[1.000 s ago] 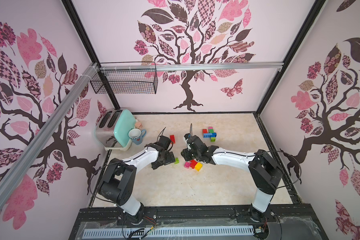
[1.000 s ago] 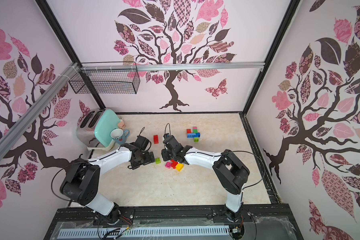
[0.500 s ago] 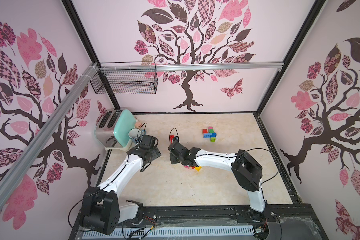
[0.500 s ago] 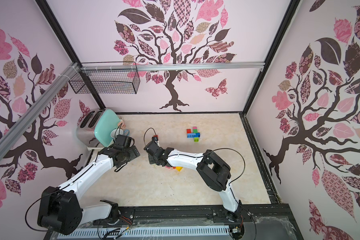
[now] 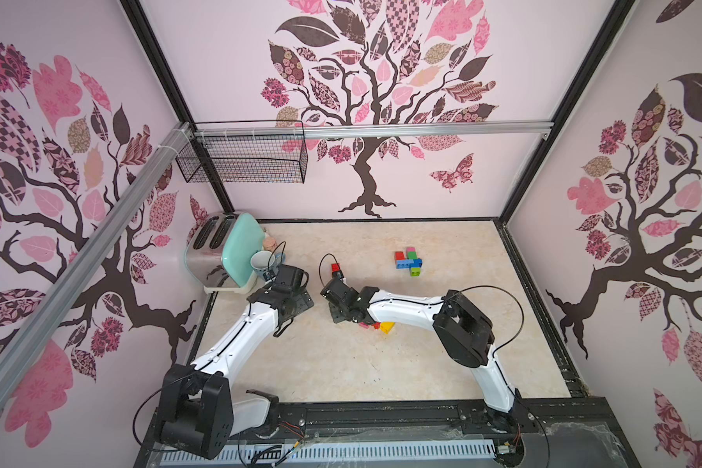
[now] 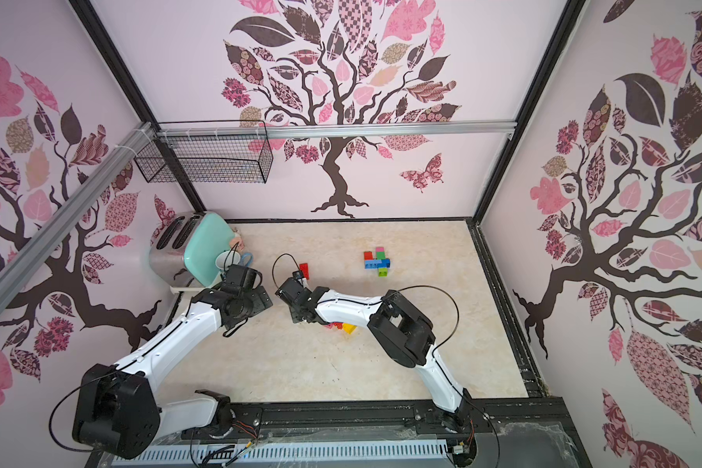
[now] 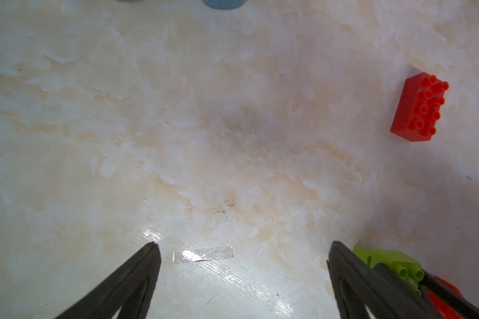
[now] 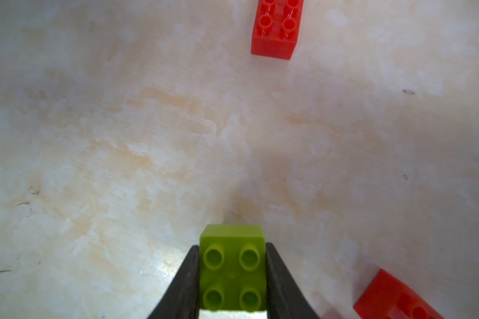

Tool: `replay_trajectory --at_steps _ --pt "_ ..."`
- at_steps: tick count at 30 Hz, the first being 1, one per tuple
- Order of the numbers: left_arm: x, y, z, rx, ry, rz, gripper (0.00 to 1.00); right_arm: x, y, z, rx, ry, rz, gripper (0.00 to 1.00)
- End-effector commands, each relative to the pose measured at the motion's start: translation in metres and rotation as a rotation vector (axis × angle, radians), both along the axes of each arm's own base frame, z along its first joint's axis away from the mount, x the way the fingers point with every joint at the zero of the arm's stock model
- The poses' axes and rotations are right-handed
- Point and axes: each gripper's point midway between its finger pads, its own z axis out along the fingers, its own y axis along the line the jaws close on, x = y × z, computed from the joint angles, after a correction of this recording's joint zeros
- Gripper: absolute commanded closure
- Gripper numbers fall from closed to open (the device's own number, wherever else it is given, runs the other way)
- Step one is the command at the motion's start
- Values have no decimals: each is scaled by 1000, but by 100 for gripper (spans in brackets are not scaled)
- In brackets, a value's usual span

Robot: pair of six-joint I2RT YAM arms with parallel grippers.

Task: Assemble the number 4 with lego
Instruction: Assemble the lego brick with the lego brick.

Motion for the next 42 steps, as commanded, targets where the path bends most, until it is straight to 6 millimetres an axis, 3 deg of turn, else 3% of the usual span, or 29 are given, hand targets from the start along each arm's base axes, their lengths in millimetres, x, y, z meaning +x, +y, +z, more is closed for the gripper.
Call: replay_trajectory --at_steps 1,12,18,23,28,32,34,38,42 --pt "-5 4 -4 15 4 -4 2 -8 -13 -31 -115 62 14 100" --pt "-4 0 -6 -4 6 -16 2 -17 -30 -29 -165 88 11 100" --pt "-4 -3 -8 -13 14 -24 2 -28 -36 -51 -223 166 22 100" --pt "-5 -4 -11 -19 22 -27 2 -39 -38 -58 -215 212 43 100" --pt "-4 -6 -13 -31 29 -33 2 -49 -41 -82 -252 287 54 100" --pt "-3 -9 -14 -41 35 -40 2 -65 -56 -123 -350 391 38 100" --pt "-4 -10 -15 -46 37 -45 2 -67 -66 -132 -389 403 24 100" --pt "-3 -11 -15 -54 33 -46 2 -69 -82 -125 -404 358 5 100" --pt "-3 -12 -14 -59 26 -49 2 -72 -84 -113 -343 322 31 100"
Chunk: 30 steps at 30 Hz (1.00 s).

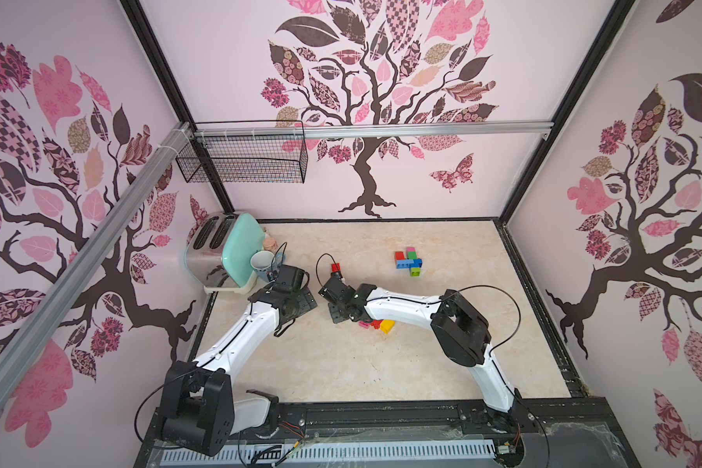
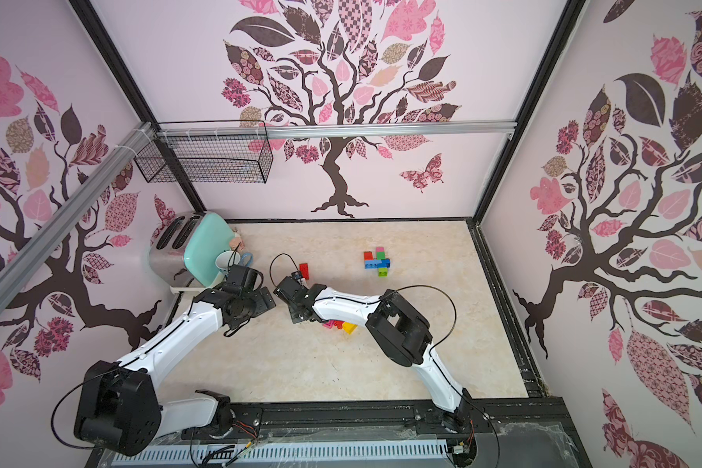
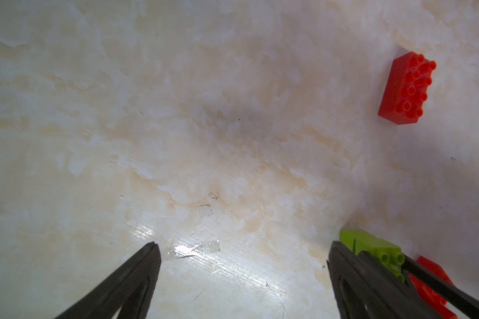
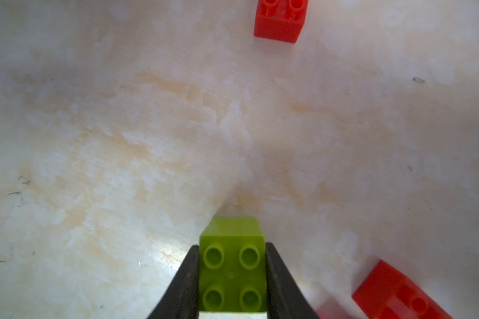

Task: Assemble the number 4 with lego
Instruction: Assemble the lego brick with the lego brick, then pick up the lego brick from the center of the board.

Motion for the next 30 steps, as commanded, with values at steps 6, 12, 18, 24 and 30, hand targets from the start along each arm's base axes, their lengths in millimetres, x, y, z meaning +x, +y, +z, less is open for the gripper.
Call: replay_trajectory --at_steps 6,12,18,24,30 --pt "-8 2 -7 0 5 -8 2 -78 -94 -127 -386 326 61 100" --pt "-10 0 -8 -7 6 -21 2 -79 -109 -129 -442 313 60 100" --pt "-7 -24 -6 -16 -13 -141 2 -34 -46 17 -63 30 45 100" --pt "-4 -65 -6 12 -4 -299 2 -29 -85 100 198 -207 -101 100" --pt "6 -89 -15 -12 22 -359 2 -79 -162 39 114 32 -176 97"
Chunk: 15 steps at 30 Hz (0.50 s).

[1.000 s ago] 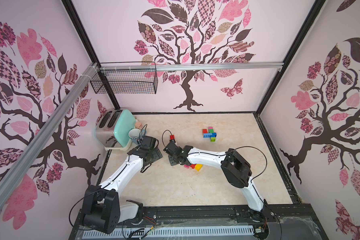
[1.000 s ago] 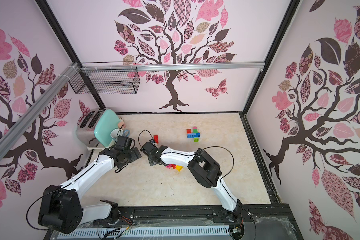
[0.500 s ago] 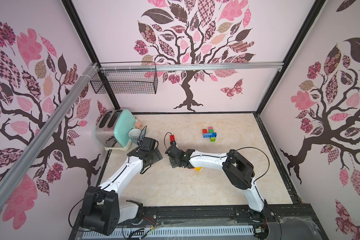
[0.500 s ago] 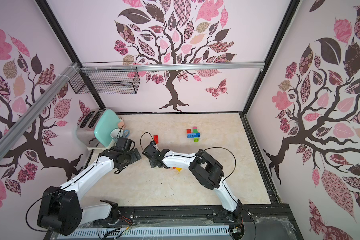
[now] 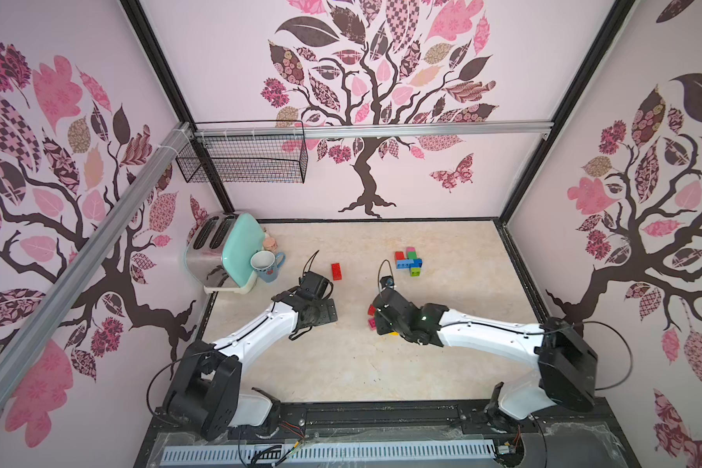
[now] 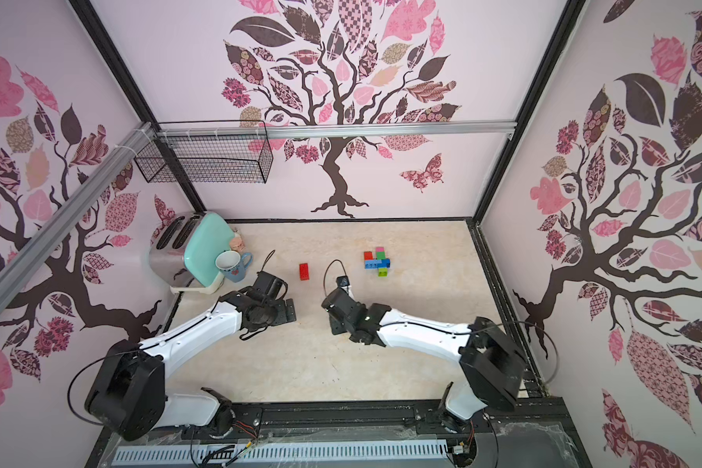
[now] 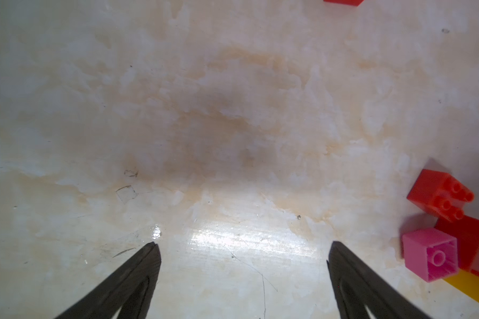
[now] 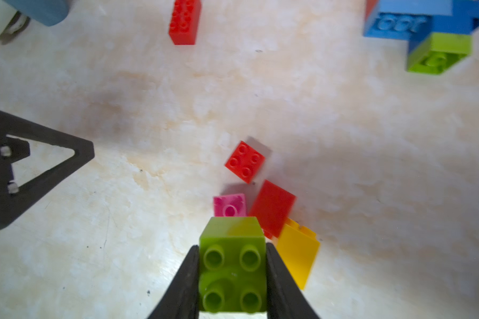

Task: Assemble the number 4 with lego
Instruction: Pick up the lego brick from the center of the board, then place the lego brick at the center of the board.

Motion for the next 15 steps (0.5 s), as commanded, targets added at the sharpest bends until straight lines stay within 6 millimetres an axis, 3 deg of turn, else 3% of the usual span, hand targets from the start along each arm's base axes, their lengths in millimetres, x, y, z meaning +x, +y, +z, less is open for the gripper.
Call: replay_trajectory --at_steps 1,4,8,12,15 --pt "20 -20 16 -39 -52 -42 2 -35 -30 -46 -57 190 6 97" --pt "21 -23 12 -39 -36 -37 2 -59 -35 -68 -102 311 61 96" --pt "20 -23 9 -41 -28 -23 2 -56 -45 -87 -199 338 22 96" --pt "18 -17 10 -15 -29 -17 2 -34 -34 -87 -219 281 10 97" --pt "16 -11 12 19 -31 -14 2 -22 -30 -68 -212 221 2 98"
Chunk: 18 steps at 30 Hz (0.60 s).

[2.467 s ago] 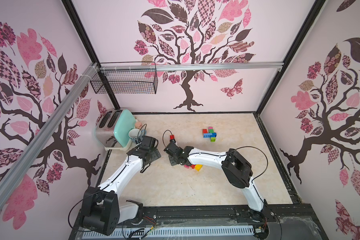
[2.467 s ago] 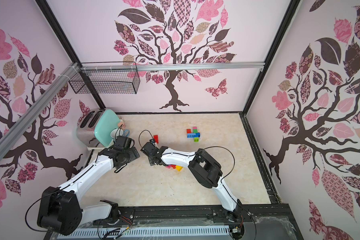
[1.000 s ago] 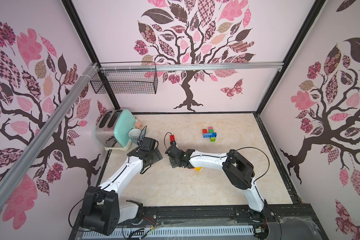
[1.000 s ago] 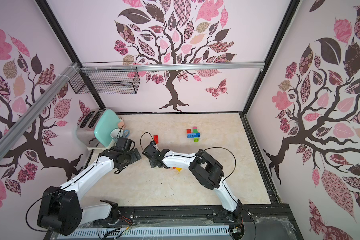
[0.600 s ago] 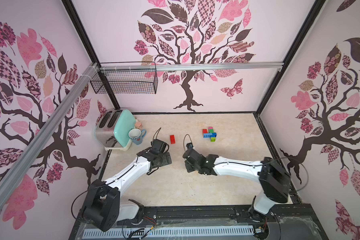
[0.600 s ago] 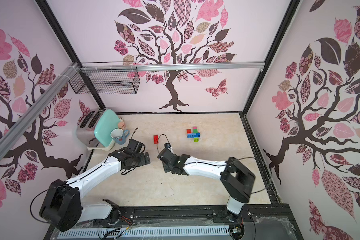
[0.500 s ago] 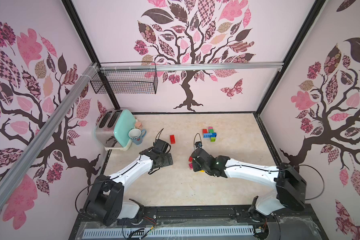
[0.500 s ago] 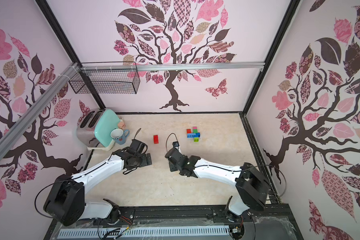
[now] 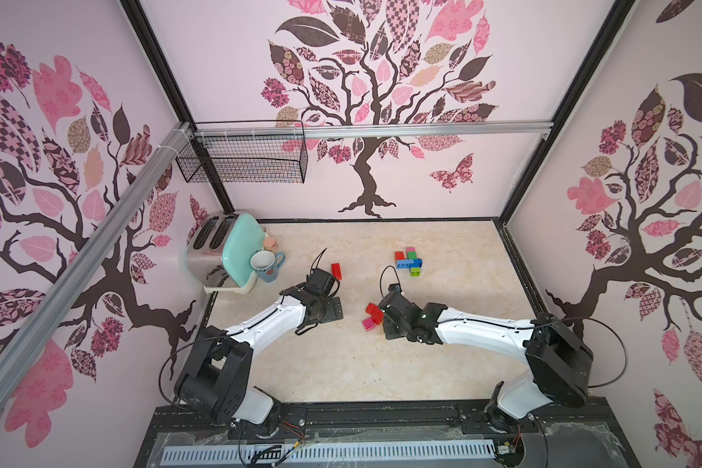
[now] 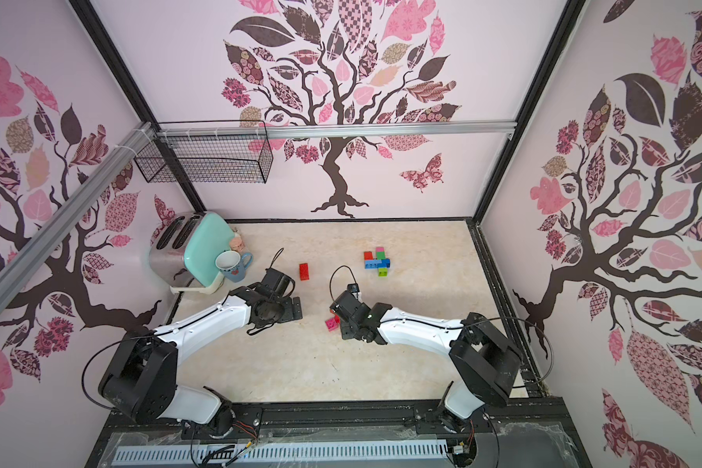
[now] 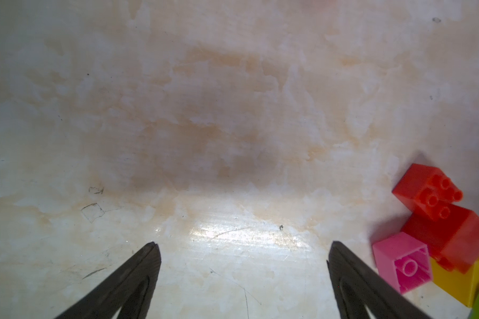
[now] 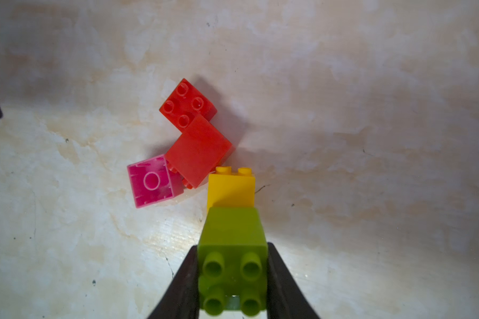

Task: Assemble the number 4 with lego
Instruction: Place the lego brick at the center of the board.

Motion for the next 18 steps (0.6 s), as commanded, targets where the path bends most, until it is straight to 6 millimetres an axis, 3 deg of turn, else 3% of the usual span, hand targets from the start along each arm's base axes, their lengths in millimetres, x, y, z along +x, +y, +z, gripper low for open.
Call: replay_trajectory --at_steps 1,5,8,12,18 --pt "7 3 16 27 -42 8 2 -14 -19 -20 -107 60 29 97" --pt "8 6 16 40 -51 9 2 -13 -20 16 -31 -21 40 97" --pt "10 3 15 39 -43 3 2 -13 -46 30 -54 -64 -55 96" --pt "14 1 14 43 -44 -3 2 -17 -68 3 -47 0 -118 96" --pt "19 4 18 73 -51 -11 2 12 -35 -20 -110 33 -69 97"
